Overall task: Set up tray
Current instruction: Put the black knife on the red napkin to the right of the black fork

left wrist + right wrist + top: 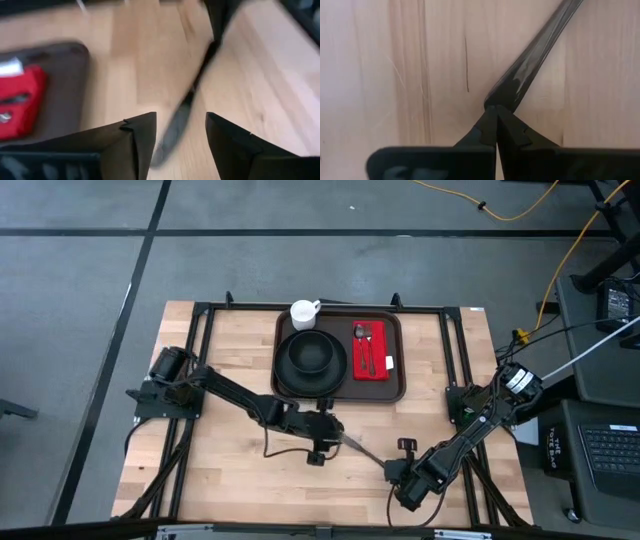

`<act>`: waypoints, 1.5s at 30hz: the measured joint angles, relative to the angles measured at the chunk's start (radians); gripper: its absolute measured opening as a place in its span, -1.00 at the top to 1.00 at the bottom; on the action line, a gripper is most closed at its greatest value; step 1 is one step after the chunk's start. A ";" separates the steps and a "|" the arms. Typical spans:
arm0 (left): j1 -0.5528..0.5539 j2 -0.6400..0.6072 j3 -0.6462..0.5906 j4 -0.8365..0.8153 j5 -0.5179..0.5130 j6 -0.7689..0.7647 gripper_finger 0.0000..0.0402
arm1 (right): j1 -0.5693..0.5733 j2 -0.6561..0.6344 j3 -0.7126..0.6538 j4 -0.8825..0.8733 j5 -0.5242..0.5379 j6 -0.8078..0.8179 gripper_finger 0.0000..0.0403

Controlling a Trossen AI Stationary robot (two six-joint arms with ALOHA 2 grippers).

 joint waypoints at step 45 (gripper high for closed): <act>-0.003 0.239 0.296 -0.361 -0.023 0.041 0.08 | -0.020 0.000 -0.001 -0.016 0.005 -0.105 0.98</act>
